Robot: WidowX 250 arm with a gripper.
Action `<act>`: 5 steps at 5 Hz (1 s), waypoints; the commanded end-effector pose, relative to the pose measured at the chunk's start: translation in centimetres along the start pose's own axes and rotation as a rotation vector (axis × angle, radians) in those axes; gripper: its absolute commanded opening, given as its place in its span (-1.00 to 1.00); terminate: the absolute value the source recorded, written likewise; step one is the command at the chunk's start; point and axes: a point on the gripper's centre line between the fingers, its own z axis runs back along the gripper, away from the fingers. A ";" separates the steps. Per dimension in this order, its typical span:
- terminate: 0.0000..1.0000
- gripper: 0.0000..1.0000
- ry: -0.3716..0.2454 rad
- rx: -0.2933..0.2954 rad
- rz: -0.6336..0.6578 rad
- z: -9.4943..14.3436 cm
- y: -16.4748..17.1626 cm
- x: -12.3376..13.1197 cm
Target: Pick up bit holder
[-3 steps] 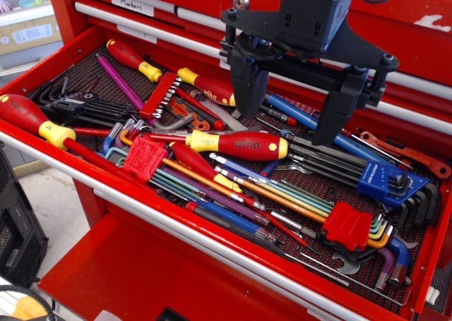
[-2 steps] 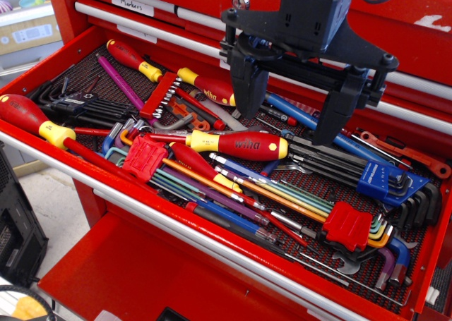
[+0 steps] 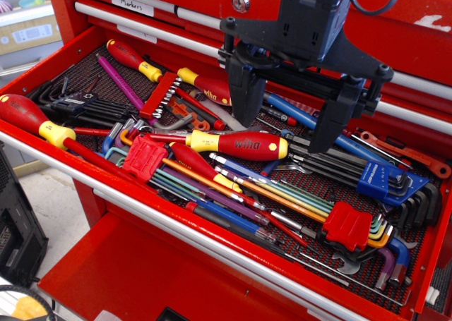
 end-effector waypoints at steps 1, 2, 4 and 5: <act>-1.00 1.00 -0.041 0.114 0.059 0.8 4.7 2.7; -1.00 1.00 -0.128 0.158 0.089 -0.4 8.0 4.6; -1.00 1.00 -0.230 0.100 -0.058 -6.1 14.8 10.1; -1.00 1.00 -0.283 0.086 -0.112 -8.1 16.8 12.1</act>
